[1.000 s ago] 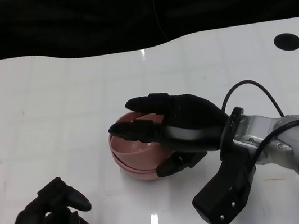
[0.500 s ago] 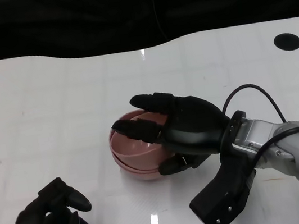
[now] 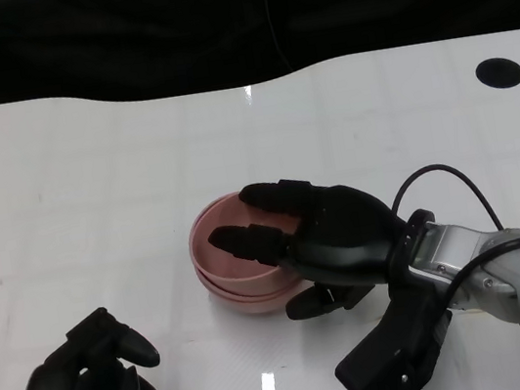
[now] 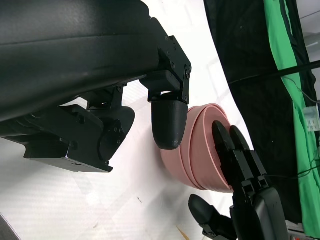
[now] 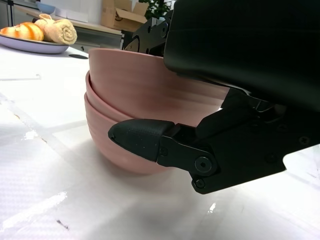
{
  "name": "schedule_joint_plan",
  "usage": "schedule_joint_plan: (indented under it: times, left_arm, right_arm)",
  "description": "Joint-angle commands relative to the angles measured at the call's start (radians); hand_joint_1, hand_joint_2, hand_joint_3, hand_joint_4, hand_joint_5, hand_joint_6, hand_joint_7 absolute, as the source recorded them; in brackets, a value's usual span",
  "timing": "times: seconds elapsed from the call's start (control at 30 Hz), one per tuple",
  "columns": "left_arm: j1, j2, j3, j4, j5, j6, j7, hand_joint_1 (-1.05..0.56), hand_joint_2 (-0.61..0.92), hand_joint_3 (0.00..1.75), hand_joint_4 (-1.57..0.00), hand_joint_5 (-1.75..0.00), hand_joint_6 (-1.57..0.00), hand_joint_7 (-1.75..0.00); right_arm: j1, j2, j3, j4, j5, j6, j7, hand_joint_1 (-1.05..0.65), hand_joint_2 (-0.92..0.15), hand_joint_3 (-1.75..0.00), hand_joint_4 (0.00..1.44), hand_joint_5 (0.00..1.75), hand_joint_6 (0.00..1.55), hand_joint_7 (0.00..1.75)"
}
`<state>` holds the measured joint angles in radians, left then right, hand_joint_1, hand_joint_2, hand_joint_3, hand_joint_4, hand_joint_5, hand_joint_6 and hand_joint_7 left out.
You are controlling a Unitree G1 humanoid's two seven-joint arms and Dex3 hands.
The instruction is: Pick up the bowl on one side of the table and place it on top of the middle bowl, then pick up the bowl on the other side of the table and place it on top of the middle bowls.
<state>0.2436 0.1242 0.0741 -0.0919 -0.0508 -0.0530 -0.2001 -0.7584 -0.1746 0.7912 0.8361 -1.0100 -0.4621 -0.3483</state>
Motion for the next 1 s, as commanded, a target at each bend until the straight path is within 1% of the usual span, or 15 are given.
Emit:
schedule_joint_plan:
  times: [0.03,0.4,0.53,0.8,0.83,0.87,0.93,1.0]
  left_arm:
    - [-0.003,0.008,0.000,0.003,0.006,-0.004,0.010,0.36,0.87,0.91,-0.69,-1.75,-0.54,-1.75]
    - [-0.002,0.008,0.002,-0.003,0.007,0.005,0.008,0.37,0.88,0.90,-0.68,-1.75,-0.52,-1.75]
    - [-0.006,0.008,0.006,0.001,-0.002,0.010,0.005,0.36,0.92,0.83,-0.67,-1.75,-0.51,-1.75]
    - [-0.004,0.012,0.006,-0.001,0.000,0.010,0.005,0.37,0.92,0.82,-0.66,-1.75,-0.51,-1.75]
    - [-0.004,0.012,0.008,0.004,-0.006,0.002,0.001,0.37,0.92,0.82,-0.66,-1.75,-0.51,-1.75]
    - [-0.004,0.012,0.010,0.007,-0.010,-0.004,-0.002,0.37,0.92,0.83,-0.66,-1.75,-0.51,-1.75]
    - [-0.004,0.012,0.012,0.011,-0.013,-0.011,-0.004,0.37,0.92,0.84,-0.66,-1.75,-0.51,-1.75]
    - [-0.004,0.012,0.013,0.014,-0.014,-0.016,-0.005,0.38,0.92,0.85,-0.66,-1.75,-0.51,-1.75]
  right_arm:
    - [0.010,-0.006,0.005,0.012,0.000,-0.011,-0.035,-1.05,-0.92,-0.84,0.00,0.00,0.00,0.00]
    - [0.013,-0.022,-0.010,-0.018,0.006,-0.036,-0.065,-1.05,-0.92,-0.82,0.00,0.00,0.00,0.00]
    - [0.028,-0.066,-0.042,-0.092,0.032,-0.058,-0.043,-1.04,-0.92,-0.80,0.00,0.00,0.00,0.00]
    - [0.068,-0.132,-0.082,-0.196,0.041,-0.062,-0.026,-1.03,-0.92,-0.77,0.00,0.00,0.00,0.00]
    - [0.087,-0.156,-0.109,-0.224,0.072,-0.074,-0.013,-1.03,-0.92,-0.77,0.00,0.00,0.00,0.00]
    - [0.103,-0.173,-0.130,-0.247,0.095,-0.082,-0.002,-1.03,-0.92,-0.72,0.00,0.00,0.00,0.00]
    - [0.135,-0.202,-0.171,-0.278,0.142,-0.110,0.010,-1.02,-0.92,-0.68,0.00,0.00,0.00,0.00]
    - [0.161,-0.221,-0.205,-0.291,0.182,-0.144,0.013,-0.99,-0.92,-0.58,0.00,0.00,0.02,0.01]
